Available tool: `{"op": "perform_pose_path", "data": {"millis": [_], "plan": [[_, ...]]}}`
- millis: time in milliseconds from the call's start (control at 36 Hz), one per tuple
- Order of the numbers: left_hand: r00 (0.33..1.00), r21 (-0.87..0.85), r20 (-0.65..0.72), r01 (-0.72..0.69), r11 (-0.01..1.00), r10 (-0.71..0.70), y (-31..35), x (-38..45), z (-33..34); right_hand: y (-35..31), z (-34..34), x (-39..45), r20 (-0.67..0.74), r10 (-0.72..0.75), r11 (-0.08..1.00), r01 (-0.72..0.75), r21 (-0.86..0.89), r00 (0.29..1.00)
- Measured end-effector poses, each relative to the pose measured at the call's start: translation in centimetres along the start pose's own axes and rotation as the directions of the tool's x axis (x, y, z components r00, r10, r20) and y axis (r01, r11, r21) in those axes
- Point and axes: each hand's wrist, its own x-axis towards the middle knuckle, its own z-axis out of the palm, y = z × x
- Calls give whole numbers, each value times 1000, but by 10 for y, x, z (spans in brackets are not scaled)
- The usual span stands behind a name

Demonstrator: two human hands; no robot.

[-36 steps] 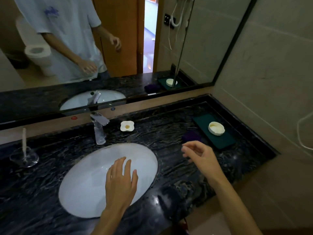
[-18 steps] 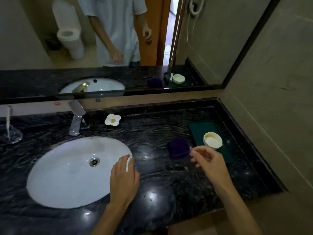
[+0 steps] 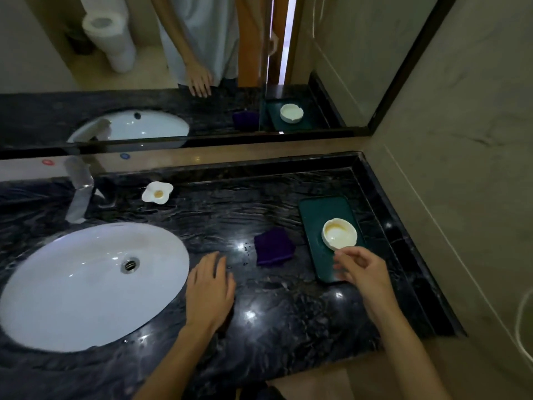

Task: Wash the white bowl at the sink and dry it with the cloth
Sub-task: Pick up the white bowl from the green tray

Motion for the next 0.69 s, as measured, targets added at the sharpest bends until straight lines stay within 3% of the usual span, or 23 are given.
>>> {"op": "perform_pose_path", "data": {"millis": [389,694], "plan": [[996,5,81,20,1000,-21,13,40,36,26,-22,91,-96,163,987,-160,35,982],[994,-8,104,31,999,-30,25,54,53,66,-35,150,-176,431,901,-434,19,885]]}}
